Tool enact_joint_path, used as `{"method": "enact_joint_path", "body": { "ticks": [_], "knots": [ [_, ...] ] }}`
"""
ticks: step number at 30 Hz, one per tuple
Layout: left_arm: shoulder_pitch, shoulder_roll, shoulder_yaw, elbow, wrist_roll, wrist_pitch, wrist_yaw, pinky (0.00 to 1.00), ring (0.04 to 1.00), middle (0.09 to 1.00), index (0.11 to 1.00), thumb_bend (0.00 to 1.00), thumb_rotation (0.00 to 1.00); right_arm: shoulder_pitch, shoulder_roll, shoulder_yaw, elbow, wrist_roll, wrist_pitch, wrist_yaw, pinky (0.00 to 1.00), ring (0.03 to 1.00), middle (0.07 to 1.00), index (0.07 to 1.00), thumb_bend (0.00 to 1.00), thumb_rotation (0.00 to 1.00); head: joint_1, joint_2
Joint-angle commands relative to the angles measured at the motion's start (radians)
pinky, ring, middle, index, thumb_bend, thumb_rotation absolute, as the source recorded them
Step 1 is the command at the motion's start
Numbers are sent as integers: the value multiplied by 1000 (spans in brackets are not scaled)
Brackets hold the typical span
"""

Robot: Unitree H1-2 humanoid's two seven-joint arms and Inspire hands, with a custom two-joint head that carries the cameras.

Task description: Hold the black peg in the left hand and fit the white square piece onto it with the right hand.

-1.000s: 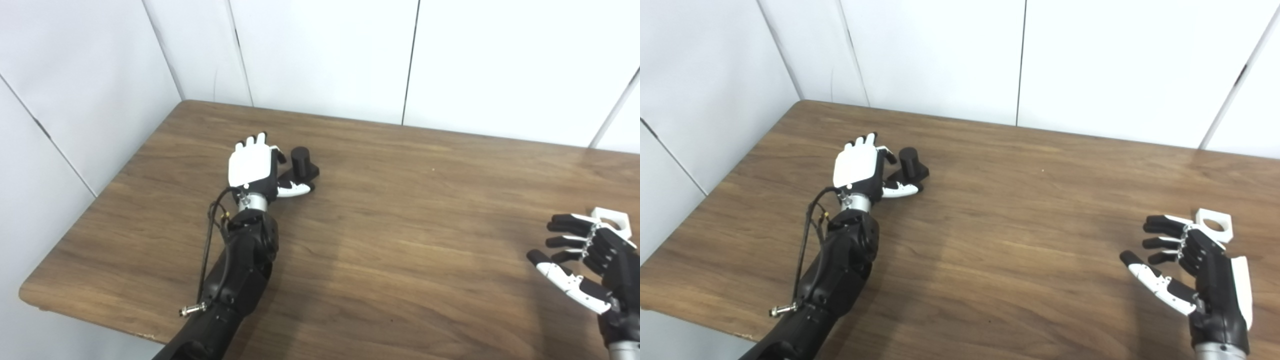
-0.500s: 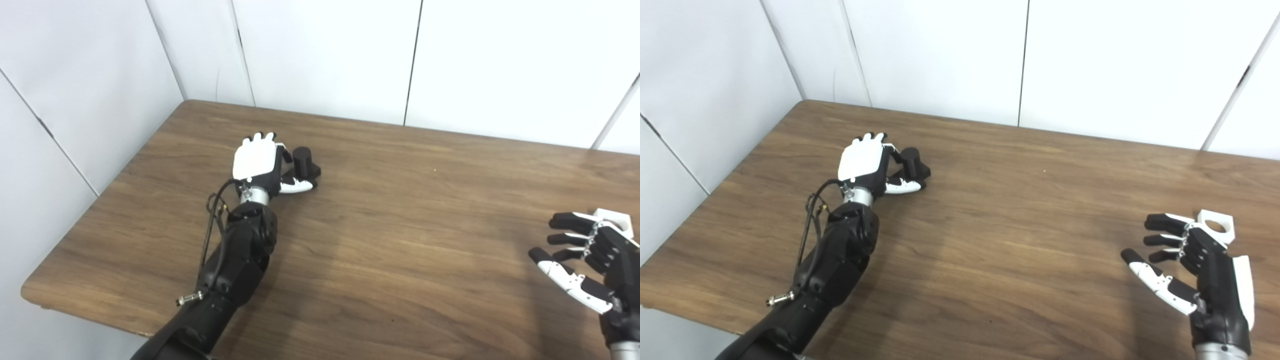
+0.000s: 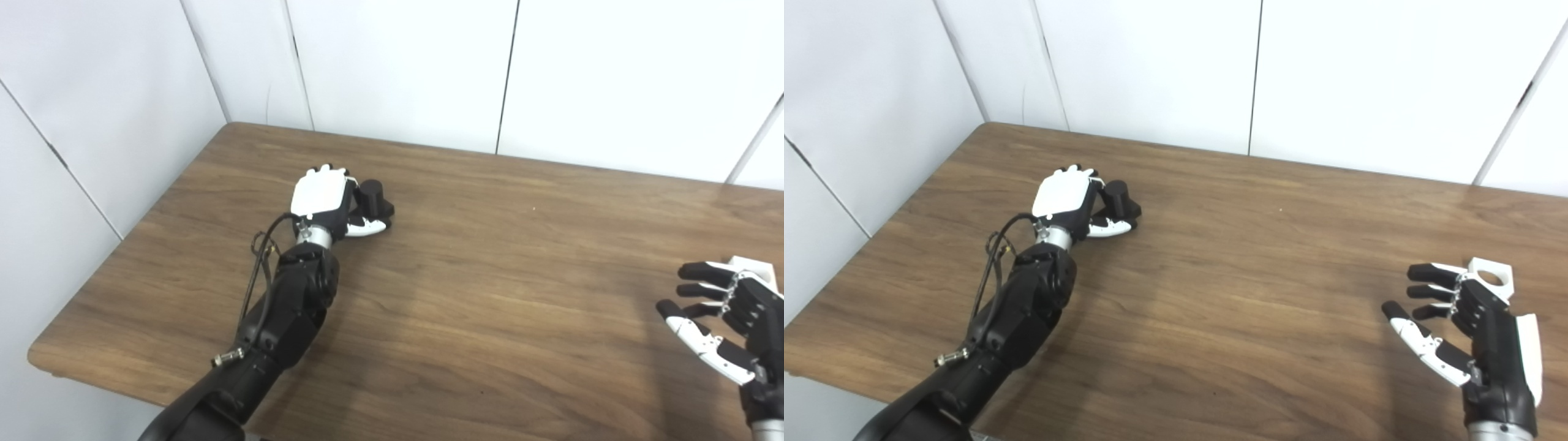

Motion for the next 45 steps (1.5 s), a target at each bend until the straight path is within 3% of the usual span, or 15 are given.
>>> {"method": "enact_joint_path", "body": {
  "ticks": [1,10,11,14,29,33,41,45],
  "knots": [
    [-1,14,-17,36,10,16,-53,1000,981,897,560,691,390,-3,4,-3,-28,3,-44,-10,450,593,645,605,431,0,-1,1],
    [-2,30,-42,28,-10,10,-61,1000,947,856,504,678,320,-2,7,-6,-28,12,-51,-12,458,600,649,601,418,0,-8,5],
    [-1,30,-42,27,-15,8,-59,1000,947,855,492,580,180,-2,7,-6,-28,11,-50,-12,455,597,649,600,417,0,-8,5],
    [2,28,-37,23,-36,0,-48,1000,948,855,484,524,91,-1,4,-5,-27,7,-52,-13,456,597,647,599,418,0,-11,7],
    [24,26,-19,-6,-142,-38,-8,1000,954,862,487,521,71,-2,2,-1,-19,1,-59,-14,469,608,651,603,427,0,-16,14],
    [33,33,-5,-22,-205,-98,-17,1000,965,877,485,522,77,-3,3,2,-15,2,-65,-14,458,597,650,603,428,0,-23,14],
    [57,59,7,-63,-370,-306,-45,1000,1000,914,487,523,74,-7,9,7,-20,-7,-37,-13,465,601,652,613,434,0,-37,16],
    [61,72,-4,-74,-433,-379,-83,1000,1000,927,489,523,74,-7,10,8,-18,-6,-34,-12,471,606,652,618,441,0,-43,18]
  ]
}}
